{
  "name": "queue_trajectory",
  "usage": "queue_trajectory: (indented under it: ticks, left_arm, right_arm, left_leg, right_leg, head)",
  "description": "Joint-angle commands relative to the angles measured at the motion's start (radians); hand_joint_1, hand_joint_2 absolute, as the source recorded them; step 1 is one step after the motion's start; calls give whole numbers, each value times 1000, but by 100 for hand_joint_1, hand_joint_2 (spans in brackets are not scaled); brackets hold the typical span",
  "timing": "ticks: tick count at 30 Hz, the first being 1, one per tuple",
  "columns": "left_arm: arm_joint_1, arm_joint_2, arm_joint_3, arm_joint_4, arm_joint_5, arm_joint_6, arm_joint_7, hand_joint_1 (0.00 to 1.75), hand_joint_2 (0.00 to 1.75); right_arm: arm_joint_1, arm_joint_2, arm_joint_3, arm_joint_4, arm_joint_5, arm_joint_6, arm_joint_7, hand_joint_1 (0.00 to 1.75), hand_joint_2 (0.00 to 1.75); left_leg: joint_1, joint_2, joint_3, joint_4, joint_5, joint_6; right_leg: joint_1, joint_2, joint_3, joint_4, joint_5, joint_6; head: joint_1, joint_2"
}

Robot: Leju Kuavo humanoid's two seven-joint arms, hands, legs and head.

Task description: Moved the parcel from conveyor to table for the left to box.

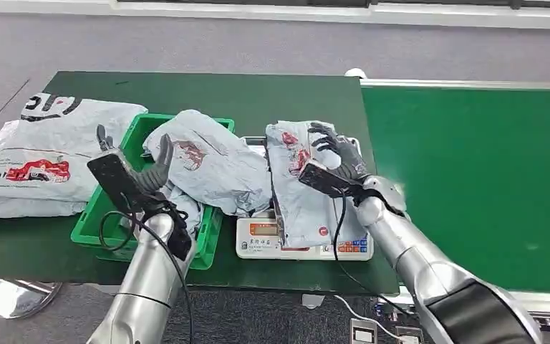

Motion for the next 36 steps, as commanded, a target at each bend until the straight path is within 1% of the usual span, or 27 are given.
queue_trajectory:
  ticks: [1, 2, 3, 5, 7, 8, 9, 12, 13, 14, 15, 16, 17, 22, 23, 24, 25, 26, 27, 28, 29, 30, 31, 32, 33, 34, 36]
  left_arm:
    - [-24, 85, -207, -21, -20, -8, 3, 0, 175]
    - [-6, 103, -251, -80, -26, 4, 3, 0, 175]
    - [1, 113, -268, -90, -18, -12, 3, 0, 175]
    - [1, 113, -268, -90, -18, -12, 3, 0, 175]
    - [11, 138, -307, -128, -11, -126, 3, 0, 175]
    - [12, 153, -340, -151, -11, -223, 3, 0, 175]
    - [12, 164, -366, -175, -17, -293, 3, 0, 175]
    - [12, 164, -366, -175, -17, -293, 3, 0, 175]
    - [6, 165, -382, -160, -21, -338, 3, 0, 175]
    - [-18, 158, -420, -101, -25, -425, 3, 0, 175]
    - [-18, 158, -420, -101, -25, -425, 3, 0, 175]
    - [-18, 158, -420, -101, -25, -425, 3, 0, 175]
    - [-26, 154, -441, -81, -31, -448, 3, 0, 175]
    - [-26, 154, -441, -81, -31, -448, 3, 0, 175]
    - [-31, 154, -456, -71, -18, -527, 3, 0, 175]
    - [-38, 152, -477, -47, -24, -592, 3, 0, 175]
    - [-51, 147, -498, -4, -23, -669, 3, 0, 175]
    - [-76, 146, -540, 52, -64, -693, 3, 0, 175]
    - [-129, 126, -578, 186, -96, -727, 3, 0, 175]
    - [-148, 115, -584, 235, -108, -739, 3, 0, 175]
    - [-176, 91, -580, 310, -130, -775, 3, 0, 175]
    - [-200, 74, -591, 364, -142, -791, 3, 0, 175]
    - [-238, 48, -595, 458, -161, -787, 3, 0, 175]
    - [-259, 39, -657, 478, -253, -703, 3, 0, 175]
    - [-277, 26, -673, 518, -283, -684, 32, 0, 175]
    - [-287, 12, -642, 549, -260, -720, 73, 0, 175]
    - [-291, 10, -637, 575, -274, -735, 137, 0, 175]
  right_arm:
    - [104, -69, -146, -236, -162, -145, -161, 0, 175]
    - [122, -84, -156, -280, -204, -155, -180, 0, 175]
    - [146, -99, -171, -325, -249, -141, -192, 0, 175]
    - [146, -99, -171, -325, -249, -141, -192, 0, 175]
    - [222, -144, -165, -472, -318, -167, -192, 0, 175]
    - [247, -168, -151, -537, -320, -212, -192, 0, 175]
    - [272, -173, -183, -570, -270, -286, -192, 0, 175]
    - [272, -173, -183, -570, -270, -286, -192, 0, 175]
    - [296, -153, -254, -593, -195, -286, -192, 0, 175]
    - [337, -152, -306, -605, -219, -286, -192, 0, 175]
    - [337, -152, -306, -605, -219, -286, -192, 0, 175]
    - [337, -152, -306, -605, -219, -286, -192, 0, 175]
    - [363, -163, -313, -619, -254, -286, -192, 0, 175]
    - [363, -163, -313, -619, -254, -286, -192, 0, 175]
    - [406, -154, -365, -641, -257, -286, -192, 0, 175]
    - [455, -133, -428, -681, -225, -286, -192, 0, 175]
    - [500, -94, -524, -712, -146, -286, -192, 0, 175]
    - [542, -56, -591, -745, -93, -286, -192, 0, 175]
    - [580, -44, -594, -714, -143, -286, -192, 0, 175]
    - [596, -45, -586, -685, -180, -286, -192, 0, 175]
    - [615, -37, -577, -667, -232, -266, -192, 0, 175]
    - [625, -51, -549, -661, -346, -178, -192, 0, 175]
    - [628, -52, -549, -649, -391, -129, -192, 0, 175]
    - [625, -49, -564, -630, -459, 3, -192, 0, 175]
    - [617, -45, -582, -613, -471, 36, -192, 0, 175]
    - [613, -43, -595, -587, -473, 111, -192, 0, 175]
    - [604, -37, -615, -545, -436, 139, -192, 0, 175]
  left_leg:
    - [1, -3, 1, -1, 0, 0]
    - [0, -2, 0, -1, 0, 0]
    - [1, -2, 1, -1, 0, 0]
    - [1, -3, 2, -1, 0, 0]
    - [0, -2, 2, -1, 0, 0]
    - [0, -3, 2, -1, 0, 0]
    - [1, -5, 2, -2, 0, 0]
    - [1, -5, 2, -2, 0, 0]
    - [0, -3, 1, -1, 0, 0]
    - [0, -5, 0, -1, 0, 0]
    - [1, -7, 1, -1, 0, 0]
    - [0, -3, 2, -1, -1, 0]
    - [0, -2, 1, 0, -2, 1]
    - [0, -1, 2, -1, -2, 0]
    - [0, -1, 3, -2, -2, 0]
    - [0, -1, 1, 0, -2, 0]
    - [0, -2, 2, -1, -2, 0]
    - [0, -3, 1, -1, -1, 0]
    - [1, -7, 3, -3, -1, 0]
    - [0, -8, 3, -2, -1, 0]
    - [1, -10, 5, -3, -1, 0]
    - [1, -9, 4, -2, -1, 1]
    - [1, -8, 5, -2, -2, 1]
    - [1, -8, 3, -1, -2, 2]
    - [1, -8, 4, -1, -2, 2]
    - [0, -6, 1, 0, -3, 2]
    - [-1, -3, 2, 0, -3, 2]
  right_leg:
    - [1, -3, 2, -1, -1, -1]
    - [0, -2, 1, -1, -1, 0]
    - [1, -2, 2, -2, -1, -1]
    - [1, -3, 3, -2, -1, -1]
    - [0, -2, 3, -2, -1, -1]
    - [1, -3, 3, -2, -1, 0]
    - [1, -5, 5, -3, -1, -1]
    - [1, -5, 5, -3, -1, -1]
    - [0, -2, 2, -2, 0, 0]
    - [0, -5, 2, -2, -1, 0]
    - [1, -7, 4, -3, -2, -1]
    - [0, -3, 4, -3, -1, -1]
    - [0, -2, 2, -2, -1, 0]
    - [0, -2, 3, -3, -1, -1]
    - [0, -1, 4, -4, 0, -1]
    - [0, -1, 1, -1, -1, 0]
    - [0, -2, 3, -2, -1, -1]
    - [0, -4, 2, -2, -1, 0]
    - [1, -7, 6, -5, -2, -1]
    - [0, -8, 5, -4, -2, -1]
    - [1, -10, 8, -5, -2, -1]
    - [1, -10, 7, -4, -3, 0]
    - [1, -9, 9, -5, -3, 0]
    - [1, -9, 7, -3, -3, 0]
    - [1, -9, 8, -4, -3, 0]
    - [0, -7, 5, -3, -3, 1]
    - [-1, -4, 4, -2, -2, 1]
  head:
    - [0, 0]
    - [0, 0]
    - [0, 0]
    - [0, 0]
    - [0, 0]
    - [0, 0]
    - [0, 0]
    - [0, 0]
    - [0, 0]
    - [0, 0]
    - [0, 0]
    - [0, 0]
    - [0, 0]
    - [0, 0]
    - [0, 0]
    - [0, 0]
    - [0, 0]
    - [0, 0]
    - [0, 0]
    - [0, 0]
    - [0, 0]
    - [0, 0]
    - [0, 0]
    - [0, 0]
    - [0, 0]
    - [0, 0]
    - [0, 0]
